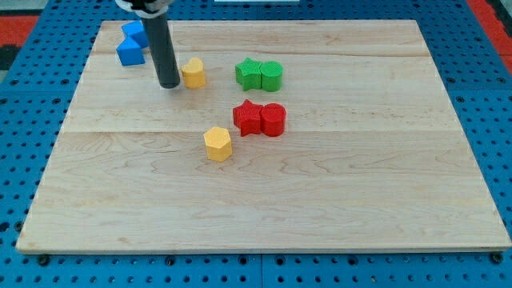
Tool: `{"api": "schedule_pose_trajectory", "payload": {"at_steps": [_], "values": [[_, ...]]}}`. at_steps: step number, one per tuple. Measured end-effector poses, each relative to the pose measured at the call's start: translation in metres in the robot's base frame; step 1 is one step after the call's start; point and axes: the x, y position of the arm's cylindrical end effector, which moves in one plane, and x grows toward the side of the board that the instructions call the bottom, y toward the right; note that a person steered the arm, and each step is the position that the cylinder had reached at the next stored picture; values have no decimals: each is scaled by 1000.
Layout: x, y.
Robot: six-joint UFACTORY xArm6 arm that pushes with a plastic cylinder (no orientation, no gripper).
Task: Push yellow heart towards green star
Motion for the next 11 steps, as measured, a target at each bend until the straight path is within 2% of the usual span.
{"api": "schedule_pose_trajectory", "payload": {"at_steps": [1,3,4,5,7,8,9,10,11], "values": [[-37,3],[-34,78],[-35,95],[-80,47],[-53,3],[-27,19],[-18,56],[14,57],[18,47]]}}
